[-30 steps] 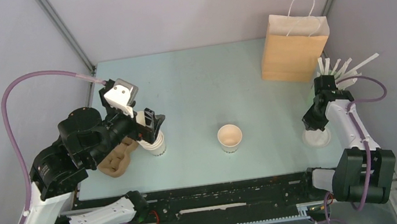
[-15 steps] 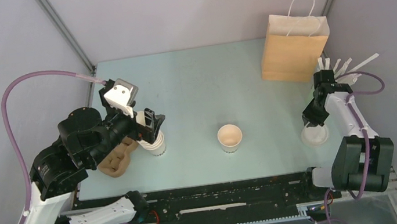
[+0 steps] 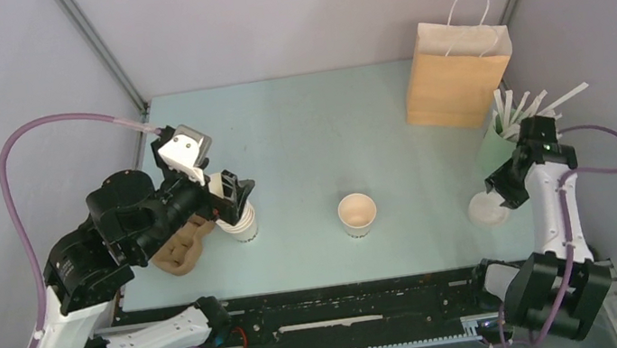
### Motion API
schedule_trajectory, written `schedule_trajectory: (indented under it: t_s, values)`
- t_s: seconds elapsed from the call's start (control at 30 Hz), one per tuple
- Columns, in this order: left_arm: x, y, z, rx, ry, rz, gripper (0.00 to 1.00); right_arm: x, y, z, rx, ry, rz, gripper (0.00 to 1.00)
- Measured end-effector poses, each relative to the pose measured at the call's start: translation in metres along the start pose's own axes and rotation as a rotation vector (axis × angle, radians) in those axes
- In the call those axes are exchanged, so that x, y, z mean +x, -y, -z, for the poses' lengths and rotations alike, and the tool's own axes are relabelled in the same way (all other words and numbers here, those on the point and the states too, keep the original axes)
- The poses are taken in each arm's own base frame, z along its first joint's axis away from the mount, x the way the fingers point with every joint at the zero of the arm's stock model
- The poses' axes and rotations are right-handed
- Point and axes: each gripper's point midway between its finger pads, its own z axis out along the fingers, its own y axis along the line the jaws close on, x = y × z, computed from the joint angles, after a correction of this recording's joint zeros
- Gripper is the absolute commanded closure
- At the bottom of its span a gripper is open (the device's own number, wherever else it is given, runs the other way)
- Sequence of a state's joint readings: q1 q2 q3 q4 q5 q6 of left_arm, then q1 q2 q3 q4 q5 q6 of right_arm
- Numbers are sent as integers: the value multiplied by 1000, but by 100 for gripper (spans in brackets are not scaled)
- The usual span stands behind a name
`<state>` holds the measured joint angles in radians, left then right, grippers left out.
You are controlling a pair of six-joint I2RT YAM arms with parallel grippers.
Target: Pack the takeout coffee
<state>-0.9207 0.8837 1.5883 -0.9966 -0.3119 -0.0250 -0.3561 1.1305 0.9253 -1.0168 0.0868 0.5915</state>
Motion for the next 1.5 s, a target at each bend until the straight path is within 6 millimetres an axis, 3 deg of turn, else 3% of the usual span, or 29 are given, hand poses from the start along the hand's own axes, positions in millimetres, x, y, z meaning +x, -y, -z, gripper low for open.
schedule_trajectory:
  t_s: [0.1,0.27,0.4,0.67,0.9,1.33,1.5]
  values:
    - [1,0,0,0,-2,-1,0,4,17,0,22,4,-86,52]
    - [3,1,-2,1,-6,-2,0,22,48,-15,125,-68,-217,52]
    - [5,0,-4,-4,-13,-3,0,33,60,-27,182,-128,-262,52]
    - [6,-1,-6,-8,-18,-2,0,30,58,-36,186,-134,-267,54]
    - [6,-1,-7,-10,-22,-3,0,25,55,-44,184,-131,-274,63]
    - [7,-1,-8,-13,-26,-3,0,22,54,-50,186,-133,-281,71]
    - [7,-1,-8,-15,-26,-2,0,22,53,-51,187,-134,-280,79]
